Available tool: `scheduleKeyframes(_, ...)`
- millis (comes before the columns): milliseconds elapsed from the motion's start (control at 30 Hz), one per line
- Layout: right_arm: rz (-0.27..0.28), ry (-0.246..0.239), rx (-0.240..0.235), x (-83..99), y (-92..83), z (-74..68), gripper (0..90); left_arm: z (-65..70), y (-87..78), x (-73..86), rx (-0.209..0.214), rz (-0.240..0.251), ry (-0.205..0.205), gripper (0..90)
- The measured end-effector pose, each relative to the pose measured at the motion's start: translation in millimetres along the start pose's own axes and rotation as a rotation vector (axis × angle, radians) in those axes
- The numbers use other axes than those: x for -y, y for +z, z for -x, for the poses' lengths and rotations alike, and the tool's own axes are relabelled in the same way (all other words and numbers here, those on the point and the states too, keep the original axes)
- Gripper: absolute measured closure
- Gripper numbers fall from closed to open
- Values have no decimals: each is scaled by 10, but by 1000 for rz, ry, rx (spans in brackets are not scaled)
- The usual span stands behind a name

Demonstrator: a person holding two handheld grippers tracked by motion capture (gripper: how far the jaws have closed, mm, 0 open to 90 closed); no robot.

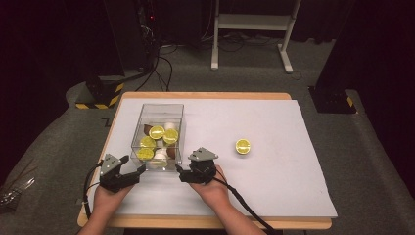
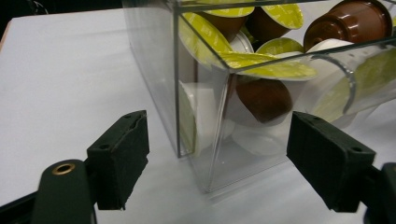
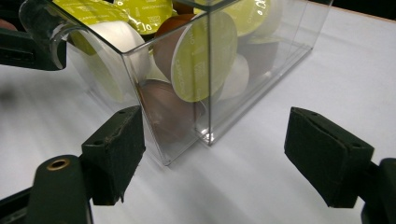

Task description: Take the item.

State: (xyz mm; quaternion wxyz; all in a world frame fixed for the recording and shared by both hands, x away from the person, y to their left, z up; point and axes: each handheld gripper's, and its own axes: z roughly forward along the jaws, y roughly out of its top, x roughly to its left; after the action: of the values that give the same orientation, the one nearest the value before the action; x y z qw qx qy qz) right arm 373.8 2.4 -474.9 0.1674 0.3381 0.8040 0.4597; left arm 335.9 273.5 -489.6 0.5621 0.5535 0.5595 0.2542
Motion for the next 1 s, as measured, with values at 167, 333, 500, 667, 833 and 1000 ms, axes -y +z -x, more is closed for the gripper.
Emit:
scheduleKeyframes(167, 9, 27, 16, -22, 16, 83, 227, 7, 41, 1, 0, 5, -7, 151)
scheduleKeyframes(333, 9, 20, 0, 9, -11, 50, 225, 17, 42, 12, -8, 19, -21, 154)
scheduleKeyframes(500, 13, -5, -11, 4, -5, -32, 228, -13, 20, 33, -19, 20, -24, 167)
scheduleKeyframes(667, 5, 1, -15, -37, 65, -11, 221, -39, 13, -2, -18, 41, -39, 166)
scheduleKeyframes(833, 2, 8, 3, -76, 120, 19, 223, -64, 75, -49, -36, 44, -31, 165)
scheduleKeyframes(1000, 0, 18, 20, -115, 172, 74, 226, -73, 178, -85, -57, 52, -40, 163)
